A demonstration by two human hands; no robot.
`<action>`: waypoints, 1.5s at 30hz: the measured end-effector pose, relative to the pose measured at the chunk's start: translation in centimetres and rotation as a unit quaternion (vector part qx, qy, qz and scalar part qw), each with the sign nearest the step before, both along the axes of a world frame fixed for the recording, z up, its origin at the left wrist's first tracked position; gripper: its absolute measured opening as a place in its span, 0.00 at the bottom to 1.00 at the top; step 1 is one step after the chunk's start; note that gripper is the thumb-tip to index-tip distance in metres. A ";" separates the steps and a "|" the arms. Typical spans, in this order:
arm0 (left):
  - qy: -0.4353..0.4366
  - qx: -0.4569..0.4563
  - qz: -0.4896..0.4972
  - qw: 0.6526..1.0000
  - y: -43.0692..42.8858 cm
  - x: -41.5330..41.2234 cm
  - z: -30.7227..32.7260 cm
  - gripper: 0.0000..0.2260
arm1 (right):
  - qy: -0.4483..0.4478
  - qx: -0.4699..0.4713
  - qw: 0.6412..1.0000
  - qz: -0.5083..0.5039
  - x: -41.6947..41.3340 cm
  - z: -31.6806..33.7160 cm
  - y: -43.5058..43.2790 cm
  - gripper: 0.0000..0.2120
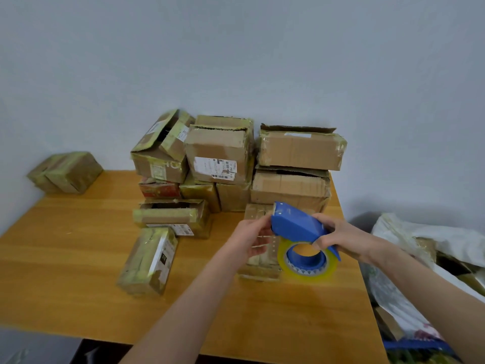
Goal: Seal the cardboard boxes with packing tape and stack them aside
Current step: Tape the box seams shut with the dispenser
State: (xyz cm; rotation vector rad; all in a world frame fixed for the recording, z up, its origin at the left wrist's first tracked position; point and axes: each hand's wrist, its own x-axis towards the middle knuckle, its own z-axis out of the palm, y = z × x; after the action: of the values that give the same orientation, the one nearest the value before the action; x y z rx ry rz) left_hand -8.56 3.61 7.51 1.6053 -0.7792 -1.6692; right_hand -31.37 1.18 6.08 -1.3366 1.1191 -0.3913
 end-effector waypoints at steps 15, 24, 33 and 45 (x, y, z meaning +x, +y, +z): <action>-0.077 -0.004 -0.007 0.997 0.5 2.4 -1.6 0.11 | 0.102 -0.095 0.989 0.048 1.3 1.9 0.3 0.27; -0.168 -0.042 0.008 0.985 1.0 3.0 -3.5 0.06 | 0.265 -0.261 0.918 0.138 3.3 2.3 1.5 0.35; -0.192 -0.032 0.045 0.980 4.4 10.5 -4.8 0.10 | 0.311 -0.229 0.909 0.156 -0.9 1.3 2.8 0.33; -0.234 -0.049 0.033 0.970 3.8 8.1 -7.4 0.10 | 0.342 -0.181 0.912 0.137 -2.6 -1.1 3.6 0.33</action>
State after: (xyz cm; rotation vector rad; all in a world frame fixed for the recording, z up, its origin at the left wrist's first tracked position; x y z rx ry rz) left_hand -0.44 7.38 0.08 1.9581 -1.0076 -1.1921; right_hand -33.95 4.82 4.93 -2.0211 1.4396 0.1084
